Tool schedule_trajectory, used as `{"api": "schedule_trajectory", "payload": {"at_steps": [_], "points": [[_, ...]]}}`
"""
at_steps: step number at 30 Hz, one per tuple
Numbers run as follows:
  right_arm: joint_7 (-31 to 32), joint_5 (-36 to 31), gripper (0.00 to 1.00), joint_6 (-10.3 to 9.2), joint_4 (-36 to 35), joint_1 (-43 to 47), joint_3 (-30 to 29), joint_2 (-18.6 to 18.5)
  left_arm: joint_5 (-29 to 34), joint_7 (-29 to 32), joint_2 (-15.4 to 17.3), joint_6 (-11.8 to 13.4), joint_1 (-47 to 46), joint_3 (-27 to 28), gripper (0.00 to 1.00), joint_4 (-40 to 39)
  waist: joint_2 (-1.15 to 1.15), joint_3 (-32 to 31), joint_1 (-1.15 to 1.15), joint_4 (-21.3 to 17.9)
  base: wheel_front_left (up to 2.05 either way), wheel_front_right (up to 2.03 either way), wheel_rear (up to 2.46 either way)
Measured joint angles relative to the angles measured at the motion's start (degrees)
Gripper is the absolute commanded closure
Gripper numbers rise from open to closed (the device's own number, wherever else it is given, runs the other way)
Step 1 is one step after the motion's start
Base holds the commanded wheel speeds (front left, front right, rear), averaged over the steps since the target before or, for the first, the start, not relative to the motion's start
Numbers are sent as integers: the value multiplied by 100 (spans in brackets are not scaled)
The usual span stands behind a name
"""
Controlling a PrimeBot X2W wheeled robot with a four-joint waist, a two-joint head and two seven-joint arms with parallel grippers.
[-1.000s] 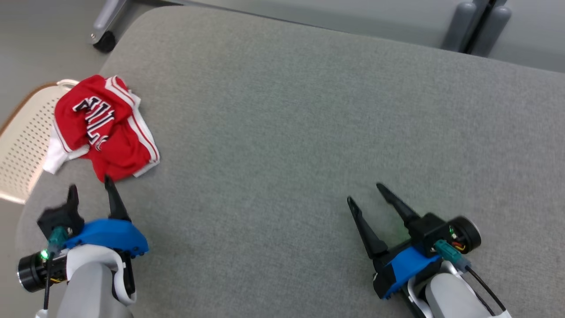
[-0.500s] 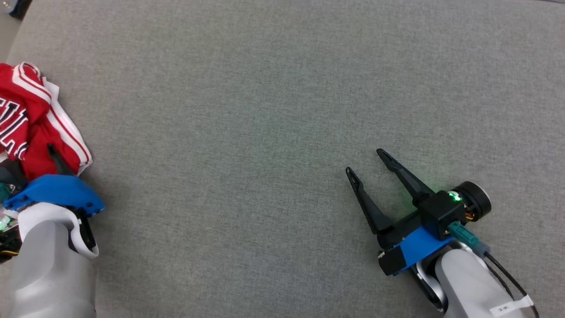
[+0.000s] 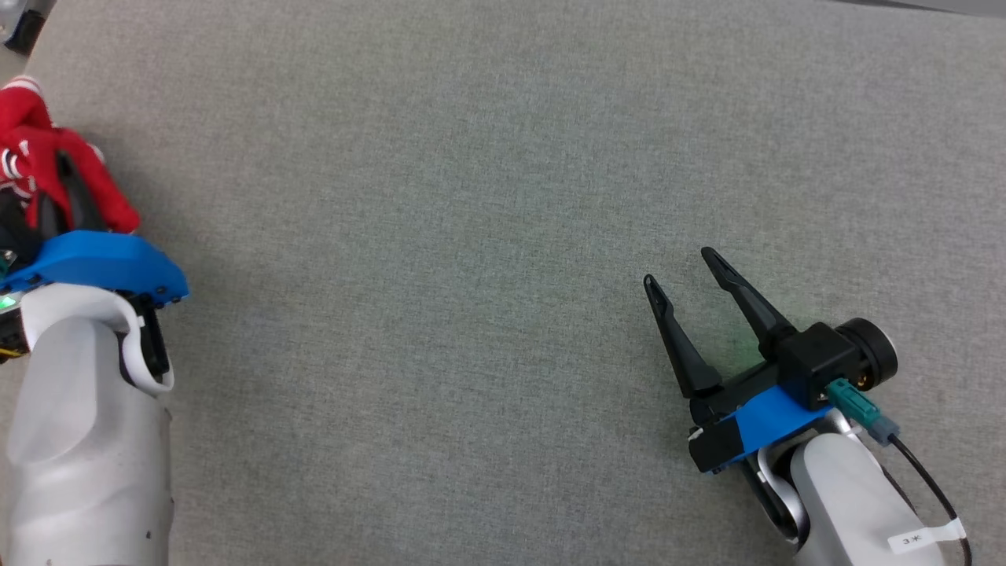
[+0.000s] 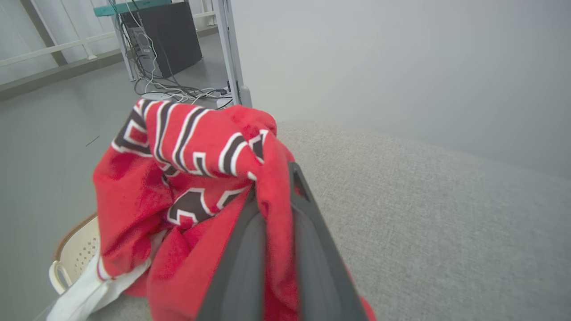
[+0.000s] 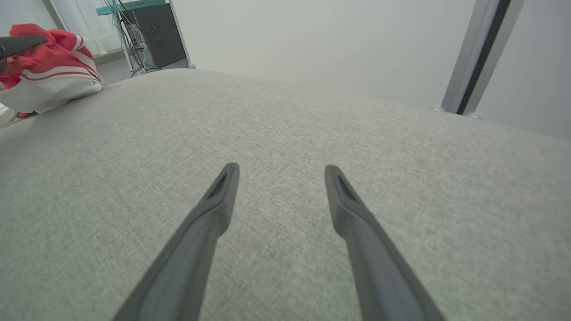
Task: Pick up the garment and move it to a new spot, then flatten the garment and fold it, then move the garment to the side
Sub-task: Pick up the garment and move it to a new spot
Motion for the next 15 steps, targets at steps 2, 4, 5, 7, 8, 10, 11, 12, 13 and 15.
{"api": "schedule_trajectory", "payload": {"at_steps": [2,4,5,7,8,10,11,12,13,15], "points": [[-1,35,0,0,78,21,-79,97,104,2,-91,-113,28,-116,100,-310,0,-113,0,-15,0,0,0],[-1,41,0,0,129,65,-131,178,202,1,-151,-222,40,-230,100,-620,0,-228,-1,-59,0,0,0],[0,51,0,0,158,92,-164,218,249,1,-194,-259,44,-300,100,-786,-1,-285,-1,-92,0,0,0],[0,56,0,0,214,136,-221,285,390,0,-304,-375,56,-503,100,-1101,-1,-393,-1,-174,0,0,0],[0,58,0,0,236,138,-240,325,427,1,-398,-449,76,-597,100,-1258,-1,-442,-1,-230,0,0,0],[0,68,0,0,266,157,-286,383,459,0,-572,-534,152,-799,100,-1522,0,-546,0,-339,0,0,0],[0,97,0,0,293,194,-314,417,488,2,-645,-592,204,-920,100,-1628,0,-606,0,-399,0,0,0],[0,120,0,0,321,238,-333,447,486,0,-694,-621,268,-1049,100,-1730,-1,-657,-1,-464,0,0,0],[0,120,0,0,345,266,-349,478,478,1,-740,-649,314,-1173,100,-1807,-1,-709,-1,-534,0,0,0],[0,133,0,0,392,287,-378,525,420,1,-783,-697,400,-1450,100,-1923,-1,-803,-1,-684,0,0,0]]}}
